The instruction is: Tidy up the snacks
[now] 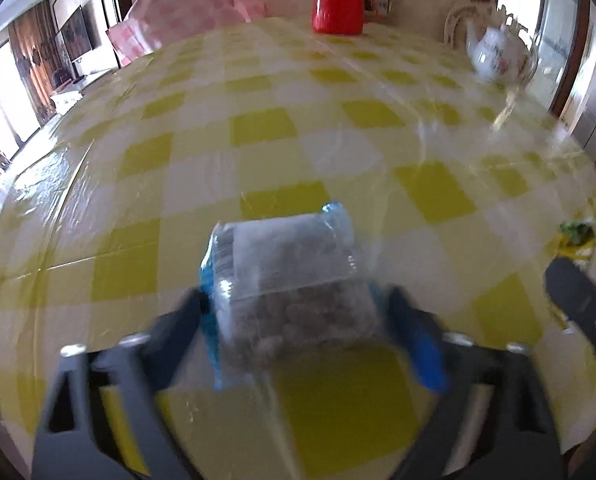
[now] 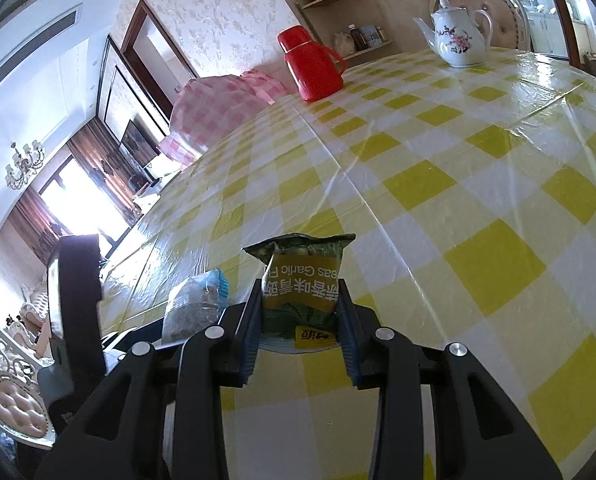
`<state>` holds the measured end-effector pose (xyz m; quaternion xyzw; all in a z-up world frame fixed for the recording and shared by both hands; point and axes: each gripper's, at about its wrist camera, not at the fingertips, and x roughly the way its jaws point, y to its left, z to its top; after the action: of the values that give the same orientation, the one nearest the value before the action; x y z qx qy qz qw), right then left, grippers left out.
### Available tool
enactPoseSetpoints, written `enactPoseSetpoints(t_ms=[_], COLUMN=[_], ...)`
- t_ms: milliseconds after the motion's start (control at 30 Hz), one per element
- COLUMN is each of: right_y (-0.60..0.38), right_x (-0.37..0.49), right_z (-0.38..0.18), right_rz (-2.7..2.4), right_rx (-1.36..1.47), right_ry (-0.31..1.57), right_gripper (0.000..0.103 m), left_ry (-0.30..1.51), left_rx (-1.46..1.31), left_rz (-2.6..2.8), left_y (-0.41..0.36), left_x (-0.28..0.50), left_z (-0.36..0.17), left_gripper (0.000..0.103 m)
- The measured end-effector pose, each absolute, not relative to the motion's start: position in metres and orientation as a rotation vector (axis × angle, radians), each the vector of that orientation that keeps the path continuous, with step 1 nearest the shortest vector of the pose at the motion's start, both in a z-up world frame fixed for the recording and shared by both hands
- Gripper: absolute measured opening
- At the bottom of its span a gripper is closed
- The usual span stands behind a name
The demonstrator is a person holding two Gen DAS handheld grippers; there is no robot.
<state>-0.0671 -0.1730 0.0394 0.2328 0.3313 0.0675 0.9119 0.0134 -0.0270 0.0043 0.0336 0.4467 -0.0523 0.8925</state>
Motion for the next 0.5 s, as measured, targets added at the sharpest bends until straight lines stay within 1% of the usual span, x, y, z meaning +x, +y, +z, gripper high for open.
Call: enactPoseSetpoints(t_ms=[33, 67, 267, 500], right_y=[-0.173, -0.173, -0.172, -0.159], right_x=[-0.068, -0.069, -0.073, -0.091], right_z=[0.040, 0.040, 0.039, 0.040], right_rz=[0.140, 0.141, 0.167, 0.244], right_rx=[0.477, 0.475, 0.485, 0.505], right_ry=[0.680, 0.678, 0.677, 0.678], right_gripper=[0.035, 0.035, 0.035, 0.035], left_ry=[0.914, 0.911, 0.857, 0.808], left_rx=[0.071, 0.062, 0.039, 0.094], left_rz=[-0.105, -0.109, -0.106, -0.090], left_y=[-0.024, -0.022, -0.008, 0.010], left_x=[0.012, 0.011, -0.015, -0.052], left_z=[0.007, 0.008, 0.031, 0.061], left_gripper=[0.061, 0.059, 0.058, 0.058])
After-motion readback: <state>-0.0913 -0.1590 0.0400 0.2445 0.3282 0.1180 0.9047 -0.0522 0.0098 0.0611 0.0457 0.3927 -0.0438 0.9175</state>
